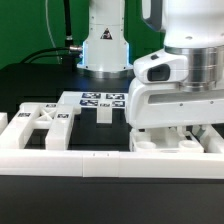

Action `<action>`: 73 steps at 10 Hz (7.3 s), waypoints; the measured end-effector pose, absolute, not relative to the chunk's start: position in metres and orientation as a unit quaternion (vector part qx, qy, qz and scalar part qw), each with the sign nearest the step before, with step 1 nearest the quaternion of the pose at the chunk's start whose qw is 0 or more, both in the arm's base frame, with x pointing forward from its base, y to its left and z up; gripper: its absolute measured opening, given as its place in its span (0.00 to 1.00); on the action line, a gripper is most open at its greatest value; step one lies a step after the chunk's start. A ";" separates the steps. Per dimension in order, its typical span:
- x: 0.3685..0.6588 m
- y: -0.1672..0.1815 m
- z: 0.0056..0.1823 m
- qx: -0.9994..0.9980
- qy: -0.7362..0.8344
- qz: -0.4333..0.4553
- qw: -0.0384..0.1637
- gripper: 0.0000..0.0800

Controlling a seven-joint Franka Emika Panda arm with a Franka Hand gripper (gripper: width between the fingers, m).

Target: Assemble chair

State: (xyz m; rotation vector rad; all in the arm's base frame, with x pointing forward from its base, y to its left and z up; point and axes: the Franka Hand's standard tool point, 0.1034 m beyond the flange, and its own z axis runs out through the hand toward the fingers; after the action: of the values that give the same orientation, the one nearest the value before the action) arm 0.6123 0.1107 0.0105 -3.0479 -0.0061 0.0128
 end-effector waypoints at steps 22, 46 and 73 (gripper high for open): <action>0.539 0.033 0.061 -0.997 0.069 0.011 0.038 0.81; 0.460 0.030 0.024 -0.858 -0.024 0.514 -0.005 0.81; 0.478 0.037 0.014 -0.867 -0.037 0.496 0.027 0.81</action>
Offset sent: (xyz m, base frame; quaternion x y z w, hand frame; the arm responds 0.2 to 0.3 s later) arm 0.0058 0.0124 0.0010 -0.0064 -0.0012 0.0294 0.9995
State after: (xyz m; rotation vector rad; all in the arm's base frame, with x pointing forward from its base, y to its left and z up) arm 0.4779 0.0367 0.0138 -2.6791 -0.1150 1.5321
